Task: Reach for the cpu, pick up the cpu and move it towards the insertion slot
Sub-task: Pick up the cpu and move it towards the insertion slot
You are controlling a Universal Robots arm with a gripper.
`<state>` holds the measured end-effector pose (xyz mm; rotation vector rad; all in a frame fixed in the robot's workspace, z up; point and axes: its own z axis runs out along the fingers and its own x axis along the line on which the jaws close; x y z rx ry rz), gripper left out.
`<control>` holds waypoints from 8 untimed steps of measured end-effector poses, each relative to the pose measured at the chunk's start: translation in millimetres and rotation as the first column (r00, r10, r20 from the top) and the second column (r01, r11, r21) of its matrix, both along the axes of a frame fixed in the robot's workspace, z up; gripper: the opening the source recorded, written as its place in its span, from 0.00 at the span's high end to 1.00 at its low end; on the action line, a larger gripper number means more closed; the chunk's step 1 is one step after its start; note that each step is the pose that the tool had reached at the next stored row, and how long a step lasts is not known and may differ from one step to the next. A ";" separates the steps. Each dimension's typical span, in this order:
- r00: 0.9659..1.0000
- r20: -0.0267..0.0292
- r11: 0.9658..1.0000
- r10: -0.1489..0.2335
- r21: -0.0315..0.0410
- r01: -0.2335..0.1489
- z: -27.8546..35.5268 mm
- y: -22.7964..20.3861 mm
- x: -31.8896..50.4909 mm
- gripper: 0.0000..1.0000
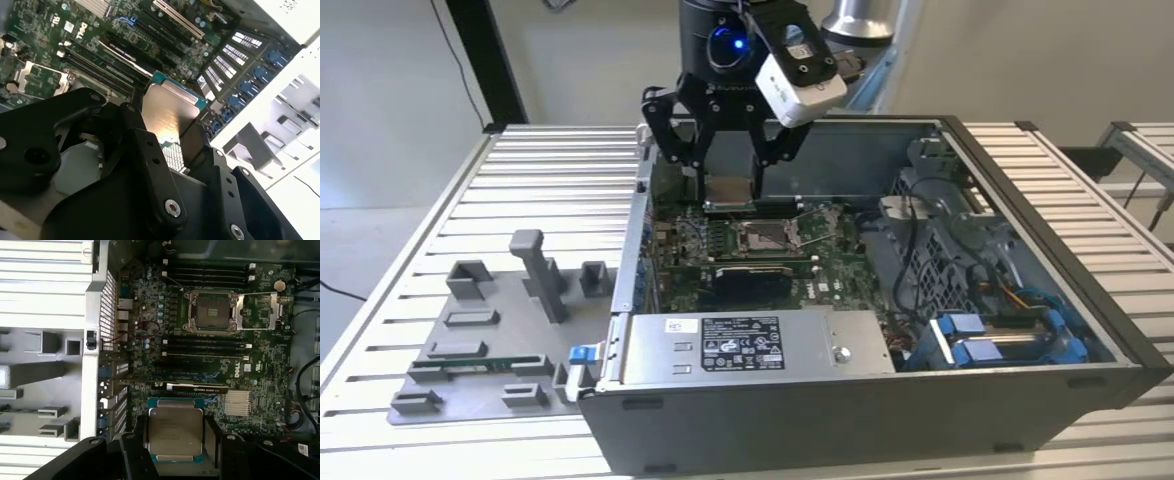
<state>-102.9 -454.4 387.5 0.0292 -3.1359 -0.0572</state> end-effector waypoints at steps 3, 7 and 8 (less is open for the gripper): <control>1.000 0.000 1.000 -0.002 0.000 0.002 -0.2 0.6 11.1 1.00; 1.000 0.000 1.000 -0.004 0.000 0.004 -0.4 1.5 26.2 1.00; 1.000 0.000 1.000 -0.005 0.000 0.005 -0.5 1.8 30.2 1.00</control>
